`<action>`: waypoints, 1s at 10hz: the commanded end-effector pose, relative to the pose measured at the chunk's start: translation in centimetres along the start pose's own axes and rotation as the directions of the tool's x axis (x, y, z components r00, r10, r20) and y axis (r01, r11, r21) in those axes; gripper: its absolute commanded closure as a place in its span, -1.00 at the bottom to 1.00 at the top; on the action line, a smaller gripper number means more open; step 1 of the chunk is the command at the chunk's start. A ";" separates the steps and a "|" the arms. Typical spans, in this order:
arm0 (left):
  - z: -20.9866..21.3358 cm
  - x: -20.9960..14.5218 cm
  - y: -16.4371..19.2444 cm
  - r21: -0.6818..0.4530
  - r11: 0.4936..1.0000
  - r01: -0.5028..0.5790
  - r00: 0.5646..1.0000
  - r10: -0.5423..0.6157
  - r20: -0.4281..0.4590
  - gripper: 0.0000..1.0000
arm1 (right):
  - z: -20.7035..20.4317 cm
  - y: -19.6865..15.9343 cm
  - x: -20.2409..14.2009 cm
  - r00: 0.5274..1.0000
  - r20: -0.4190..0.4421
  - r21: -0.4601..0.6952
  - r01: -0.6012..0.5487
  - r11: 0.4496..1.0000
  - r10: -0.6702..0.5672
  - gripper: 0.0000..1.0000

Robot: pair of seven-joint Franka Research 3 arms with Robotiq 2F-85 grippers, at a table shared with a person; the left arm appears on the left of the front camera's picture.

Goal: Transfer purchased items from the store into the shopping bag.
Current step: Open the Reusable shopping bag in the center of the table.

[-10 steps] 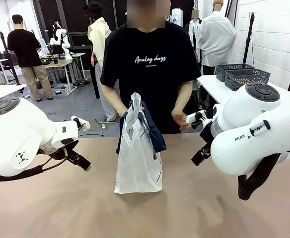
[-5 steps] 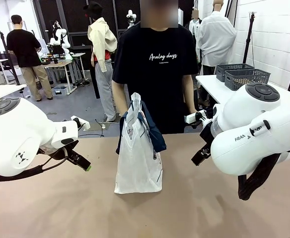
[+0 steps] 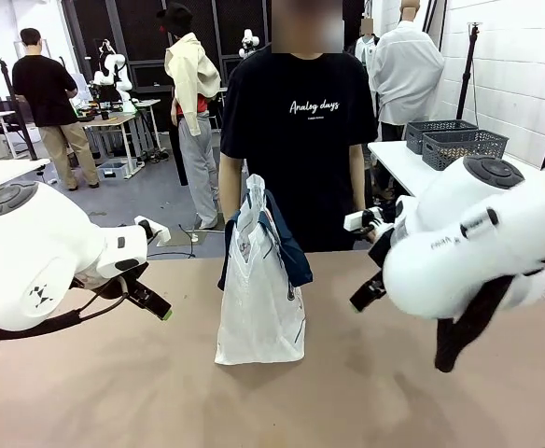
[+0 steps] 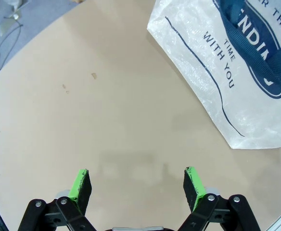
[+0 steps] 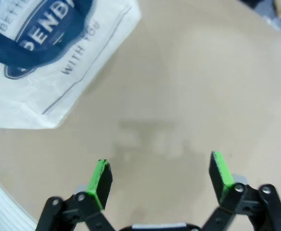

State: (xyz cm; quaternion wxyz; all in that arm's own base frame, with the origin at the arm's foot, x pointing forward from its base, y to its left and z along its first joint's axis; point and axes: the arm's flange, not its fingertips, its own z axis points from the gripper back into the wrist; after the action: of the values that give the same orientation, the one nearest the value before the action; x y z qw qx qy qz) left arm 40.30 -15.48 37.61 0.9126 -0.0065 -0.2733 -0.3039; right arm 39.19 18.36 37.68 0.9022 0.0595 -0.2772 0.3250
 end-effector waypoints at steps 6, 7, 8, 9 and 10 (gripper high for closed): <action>8.2 -3.1 -3.1 0.214 0.970 0.118 0.978 -0.150 0.141 -1.00 | 5.1 -1.1 6.3 0.995 -0.064 0.083 0.088 0.993 -0.083 -1.00; 8.1 -3.4 -3.6 0.219 0.947 0.235 0.971 -0.239 -0.008 -1.00 | 5.7 -1.3 7.1 0.996 -0.085 0.077 0.040 0.996 -0.034 -1.00; 7.3 3.1 -0.6 0.184 0.974 0.129 0.981 -0.152 0.122 -1.00 | 6.1 -1.7 7.4 0.997 -0.077 0.075 0.033 0.997 -0.027 -1.00; 7.3 3.1 -0.6 0.184 0.974 0.129 0.981 -0.152 0.122 -1.00 | 4.5 -2.3 5.4 0.998 -0.035 0.096 0.059 0.994 -0.056 -1.00; 7.3 3.1 -0.6 0.184 0.974 0.129 0.981 -0.152 0.122 -1.00 | 4.5 -2.3 5.4 0.998 -0.035 0.096 0.059 0.994 -0.056 -1.00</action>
State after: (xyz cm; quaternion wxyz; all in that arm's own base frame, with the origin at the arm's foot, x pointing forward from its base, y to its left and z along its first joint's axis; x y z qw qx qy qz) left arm 38.08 -16.34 45.59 0.8642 0.0841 -0.3512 -0.3505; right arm 42.24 18.71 45.58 0.9143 0.0951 -0.2370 0.3143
